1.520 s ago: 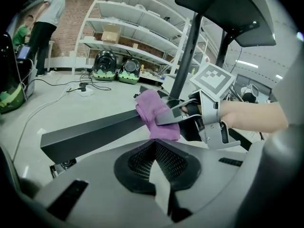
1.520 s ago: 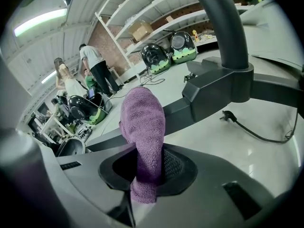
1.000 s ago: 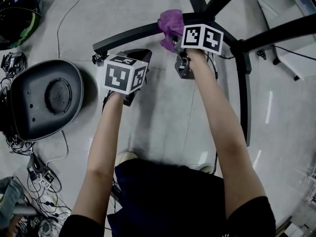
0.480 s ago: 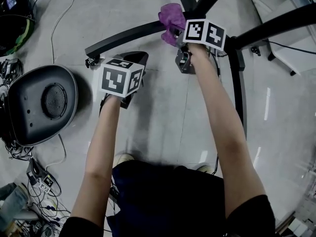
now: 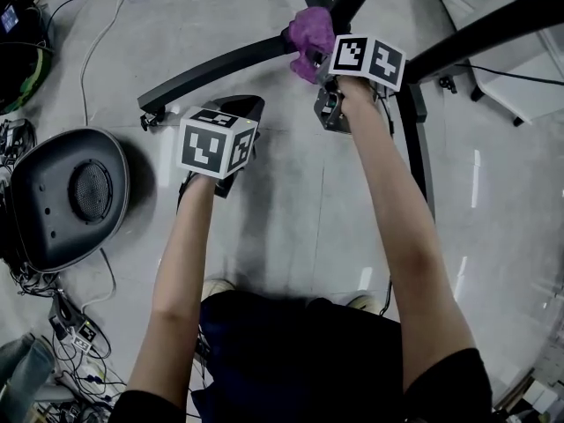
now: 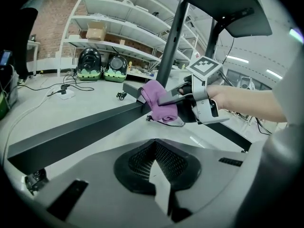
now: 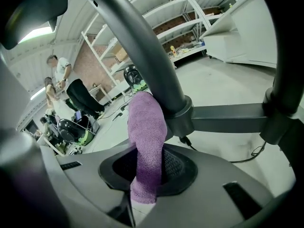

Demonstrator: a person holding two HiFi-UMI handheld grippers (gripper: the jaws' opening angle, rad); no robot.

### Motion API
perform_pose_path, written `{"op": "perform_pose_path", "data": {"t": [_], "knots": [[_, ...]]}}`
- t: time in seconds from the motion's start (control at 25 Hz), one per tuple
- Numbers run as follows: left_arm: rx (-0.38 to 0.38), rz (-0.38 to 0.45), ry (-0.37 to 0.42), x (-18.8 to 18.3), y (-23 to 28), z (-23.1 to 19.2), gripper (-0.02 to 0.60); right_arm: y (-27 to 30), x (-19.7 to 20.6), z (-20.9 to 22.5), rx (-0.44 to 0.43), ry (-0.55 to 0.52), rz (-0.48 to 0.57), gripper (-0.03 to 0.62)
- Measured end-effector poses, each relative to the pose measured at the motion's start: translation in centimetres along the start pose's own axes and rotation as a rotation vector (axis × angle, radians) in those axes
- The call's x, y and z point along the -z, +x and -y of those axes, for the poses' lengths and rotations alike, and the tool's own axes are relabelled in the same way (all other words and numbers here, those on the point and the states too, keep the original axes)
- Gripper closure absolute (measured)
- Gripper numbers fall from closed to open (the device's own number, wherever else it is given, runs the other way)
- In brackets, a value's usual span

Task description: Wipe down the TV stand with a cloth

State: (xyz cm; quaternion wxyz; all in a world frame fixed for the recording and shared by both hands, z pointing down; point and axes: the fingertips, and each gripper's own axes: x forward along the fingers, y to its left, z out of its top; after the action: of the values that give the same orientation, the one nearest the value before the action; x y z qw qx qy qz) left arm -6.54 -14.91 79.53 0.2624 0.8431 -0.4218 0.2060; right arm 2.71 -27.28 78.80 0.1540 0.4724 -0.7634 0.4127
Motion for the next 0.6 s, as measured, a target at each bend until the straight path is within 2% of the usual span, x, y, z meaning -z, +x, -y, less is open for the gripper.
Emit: {"op": "perform_pose_path", "data": {"t": [0.44, 0.6], "knots": [[0.035, -0.006, 0.02, -0.4, 1.8, 2.2, 0.577, -1.6, -0.1, 3.1, 0.043, 0.027, 0.006, 0.499], [0.047, -0.008, 0.022, -0.8, 2.6, 3.1, 0.577, -2.4, -0.5, 4.9, 0.073, 0.076, 0.024, 0.499]]}}
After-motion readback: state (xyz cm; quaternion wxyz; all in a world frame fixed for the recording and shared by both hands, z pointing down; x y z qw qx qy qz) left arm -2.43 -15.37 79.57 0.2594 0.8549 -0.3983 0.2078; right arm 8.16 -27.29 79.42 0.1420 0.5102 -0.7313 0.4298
